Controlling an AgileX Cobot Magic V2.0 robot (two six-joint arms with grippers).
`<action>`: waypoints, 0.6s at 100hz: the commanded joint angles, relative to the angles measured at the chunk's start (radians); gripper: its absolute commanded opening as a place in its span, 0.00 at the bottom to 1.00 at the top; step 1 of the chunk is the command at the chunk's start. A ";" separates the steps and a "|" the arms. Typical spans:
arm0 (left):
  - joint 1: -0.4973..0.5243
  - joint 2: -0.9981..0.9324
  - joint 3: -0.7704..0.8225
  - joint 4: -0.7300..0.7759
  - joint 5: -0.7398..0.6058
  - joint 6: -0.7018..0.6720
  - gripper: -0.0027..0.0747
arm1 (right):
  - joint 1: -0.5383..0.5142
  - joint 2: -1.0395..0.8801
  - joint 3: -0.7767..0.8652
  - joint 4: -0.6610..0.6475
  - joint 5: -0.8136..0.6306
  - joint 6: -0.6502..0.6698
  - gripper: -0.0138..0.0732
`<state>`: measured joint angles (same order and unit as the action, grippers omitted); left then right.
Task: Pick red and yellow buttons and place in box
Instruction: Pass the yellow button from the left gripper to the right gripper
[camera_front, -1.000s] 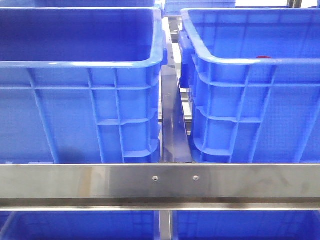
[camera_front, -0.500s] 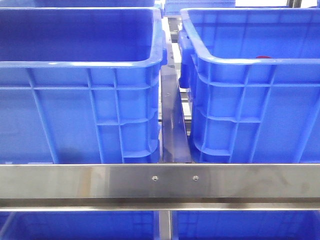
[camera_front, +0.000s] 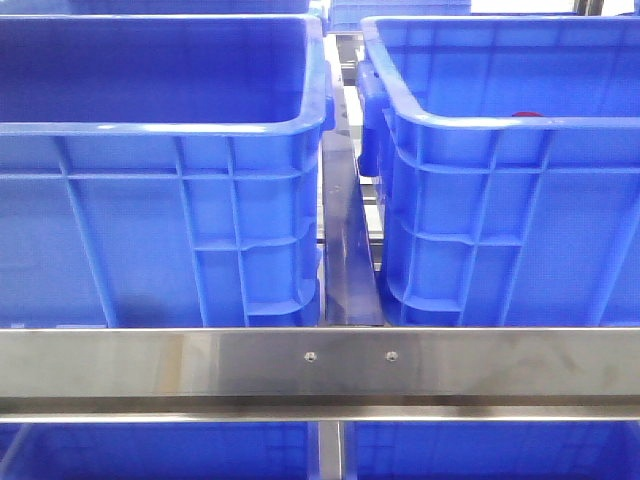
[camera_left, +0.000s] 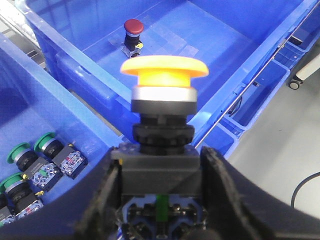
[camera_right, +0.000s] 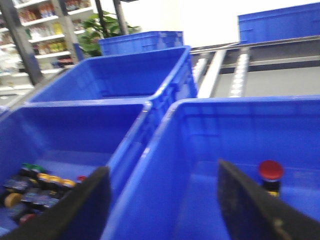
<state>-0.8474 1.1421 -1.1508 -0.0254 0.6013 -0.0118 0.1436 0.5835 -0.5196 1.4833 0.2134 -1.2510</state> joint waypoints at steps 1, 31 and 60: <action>-0.009 -0.025 -0.028 -0.008 -0.085 0.000 0.01 | -0.003 -0.003 -0.023 0.107 0.062 -0.013 0.84; -0.009 -0.025 -0.028 -0.008 -0.085 0.000 0.01 | -0.003 0.131 -0.032 0.415 0.417 -0.012 0.84; -0.009 -0.025 -0.028 -0.008 -0.085 0.000 0.01 | 0.008 0.409 -0.159 0.436 0.774 0.060 0.84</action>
<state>-0.8474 1.1421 -1.1508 -0.0254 0.6013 -0.0118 0.1436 0.9305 -0.6065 1.7750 0.8642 -1.2003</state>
